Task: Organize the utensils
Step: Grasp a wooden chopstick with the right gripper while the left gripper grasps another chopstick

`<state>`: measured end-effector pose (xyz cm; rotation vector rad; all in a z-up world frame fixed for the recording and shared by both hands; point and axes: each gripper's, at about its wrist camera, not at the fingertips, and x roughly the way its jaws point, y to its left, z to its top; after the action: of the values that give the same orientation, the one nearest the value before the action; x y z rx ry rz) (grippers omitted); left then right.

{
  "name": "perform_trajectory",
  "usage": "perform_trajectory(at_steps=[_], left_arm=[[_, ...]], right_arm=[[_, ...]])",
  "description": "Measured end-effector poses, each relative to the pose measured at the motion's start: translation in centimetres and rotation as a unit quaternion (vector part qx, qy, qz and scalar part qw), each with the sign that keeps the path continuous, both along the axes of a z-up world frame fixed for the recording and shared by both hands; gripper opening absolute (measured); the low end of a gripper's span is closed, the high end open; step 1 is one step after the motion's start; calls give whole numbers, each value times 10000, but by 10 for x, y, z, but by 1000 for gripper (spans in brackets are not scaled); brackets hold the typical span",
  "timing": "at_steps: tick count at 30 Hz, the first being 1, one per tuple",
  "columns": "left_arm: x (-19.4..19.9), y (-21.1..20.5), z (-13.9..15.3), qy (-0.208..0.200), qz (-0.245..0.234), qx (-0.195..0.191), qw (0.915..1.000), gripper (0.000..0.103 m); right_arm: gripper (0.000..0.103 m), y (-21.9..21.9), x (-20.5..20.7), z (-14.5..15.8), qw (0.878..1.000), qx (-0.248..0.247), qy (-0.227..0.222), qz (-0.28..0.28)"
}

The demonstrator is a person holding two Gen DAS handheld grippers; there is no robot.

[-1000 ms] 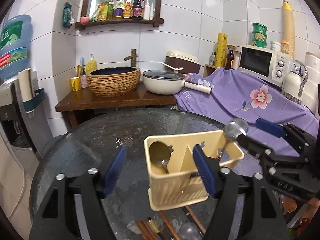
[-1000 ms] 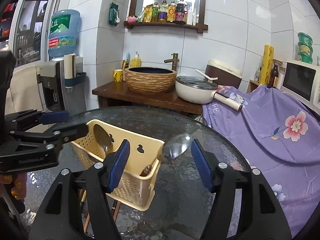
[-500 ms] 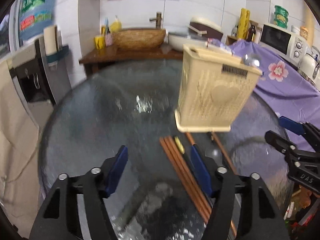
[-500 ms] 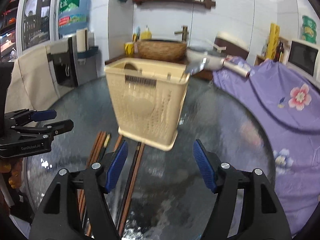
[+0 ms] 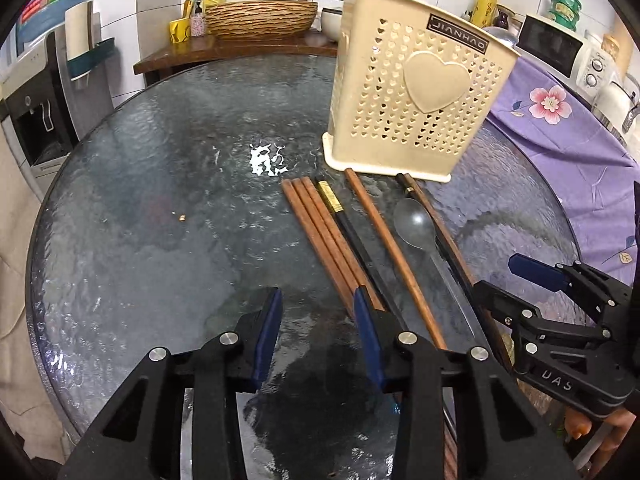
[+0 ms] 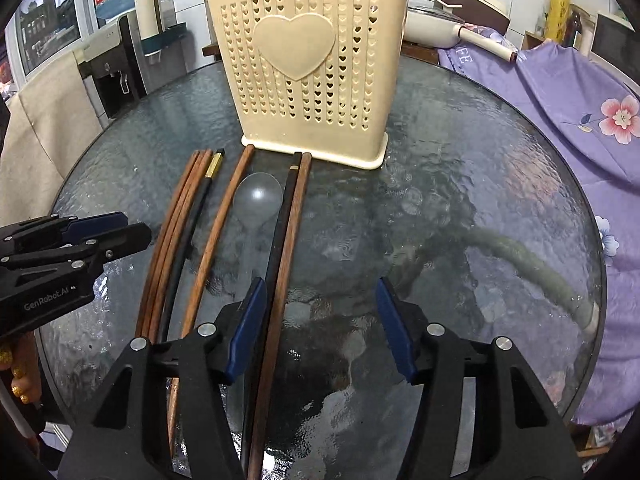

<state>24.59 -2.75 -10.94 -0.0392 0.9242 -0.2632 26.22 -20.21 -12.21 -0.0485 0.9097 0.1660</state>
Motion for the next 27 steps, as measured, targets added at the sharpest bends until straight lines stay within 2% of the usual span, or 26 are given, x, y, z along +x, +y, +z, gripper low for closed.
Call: perform_trajectory(at_steps=[12,27], left_arm=[[4,-11,-3,79,109,107,9999,36],[4,3,-2,212,431,199,9986,36]], right_arm=[[55,0,0,3,10000,-53,-14,16],[54,-14,-2,4,9998,-146,-13,-150]])
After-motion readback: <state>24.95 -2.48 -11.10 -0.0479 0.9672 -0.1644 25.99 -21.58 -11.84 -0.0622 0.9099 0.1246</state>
